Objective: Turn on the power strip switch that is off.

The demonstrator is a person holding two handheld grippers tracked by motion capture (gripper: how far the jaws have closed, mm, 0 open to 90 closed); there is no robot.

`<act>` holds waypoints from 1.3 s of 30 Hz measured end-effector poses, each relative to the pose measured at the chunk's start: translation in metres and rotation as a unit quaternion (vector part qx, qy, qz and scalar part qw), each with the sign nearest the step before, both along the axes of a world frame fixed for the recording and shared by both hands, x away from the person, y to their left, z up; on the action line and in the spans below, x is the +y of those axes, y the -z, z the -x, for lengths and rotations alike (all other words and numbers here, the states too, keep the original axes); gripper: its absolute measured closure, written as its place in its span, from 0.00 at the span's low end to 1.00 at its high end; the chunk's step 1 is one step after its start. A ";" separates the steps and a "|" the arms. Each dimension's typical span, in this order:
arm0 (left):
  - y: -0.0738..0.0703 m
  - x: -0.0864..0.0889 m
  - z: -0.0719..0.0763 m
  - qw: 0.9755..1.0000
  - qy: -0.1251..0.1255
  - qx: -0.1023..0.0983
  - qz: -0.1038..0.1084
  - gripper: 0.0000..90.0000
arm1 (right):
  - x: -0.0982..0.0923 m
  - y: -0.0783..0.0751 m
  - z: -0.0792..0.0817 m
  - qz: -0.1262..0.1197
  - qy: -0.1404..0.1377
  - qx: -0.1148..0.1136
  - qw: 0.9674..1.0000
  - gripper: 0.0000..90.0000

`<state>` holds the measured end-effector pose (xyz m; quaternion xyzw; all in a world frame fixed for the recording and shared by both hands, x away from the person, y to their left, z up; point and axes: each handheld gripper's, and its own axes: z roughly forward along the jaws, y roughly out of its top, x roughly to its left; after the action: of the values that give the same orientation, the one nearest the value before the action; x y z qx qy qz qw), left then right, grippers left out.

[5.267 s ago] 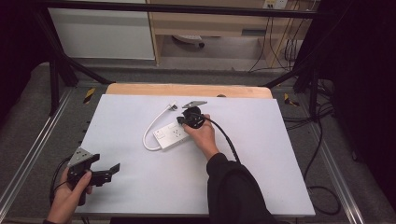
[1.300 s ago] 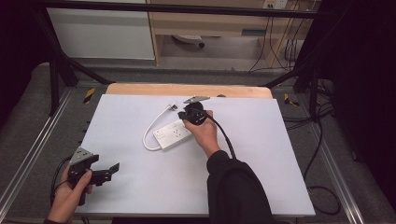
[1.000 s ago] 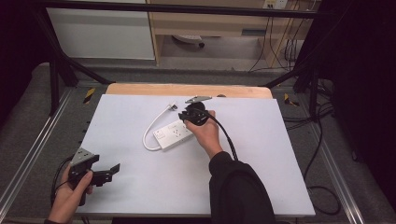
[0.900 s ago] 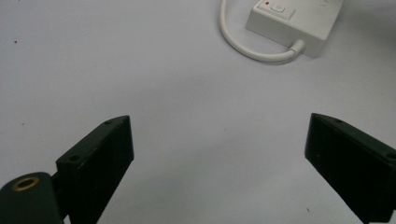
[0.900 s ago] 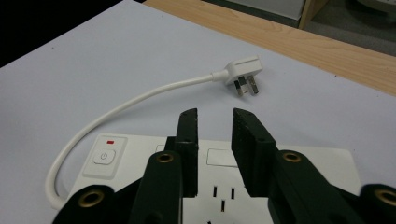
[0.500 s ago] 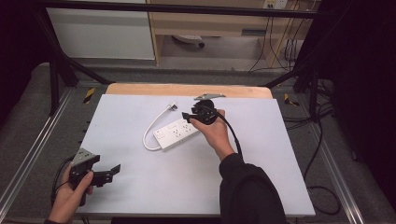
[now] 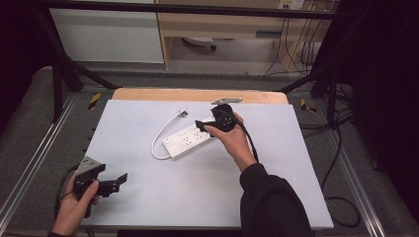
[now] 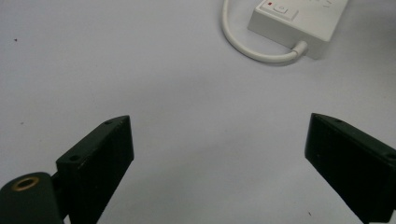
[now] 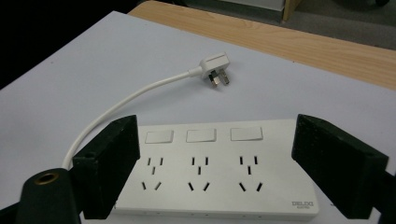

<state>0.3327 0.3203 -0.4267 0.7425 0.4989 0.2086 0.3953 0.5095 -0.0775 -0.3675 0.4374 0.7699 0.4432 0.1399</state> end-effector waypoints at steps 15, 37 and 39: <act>-0.003 0.005 0.001 1.000 0.001 -0.011 0.005 0.08 | -0.018 -0.012 0.014 -0.003 0.003 -0.020 1.000 0.07; -0.001 0.008 0.000 1.000 -0.005 -0.004 0.005 0.09 | -0.102 0.004 0.073 -0.037 0.051 -0.045 0.997 0.06; -0.001 0.007 0.001 1.000 -0.004 -0.004 0.005 0.09 | -0.108 0.006 0.079 -0.038 0.056 -0.048 0.997 0.06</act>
<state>0.3322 0.3275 -0.4253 0.7375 0.5017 0.2105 0.4001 0.4309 -0.1857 -0.3740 0.4629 0.7194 0.4838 0.1847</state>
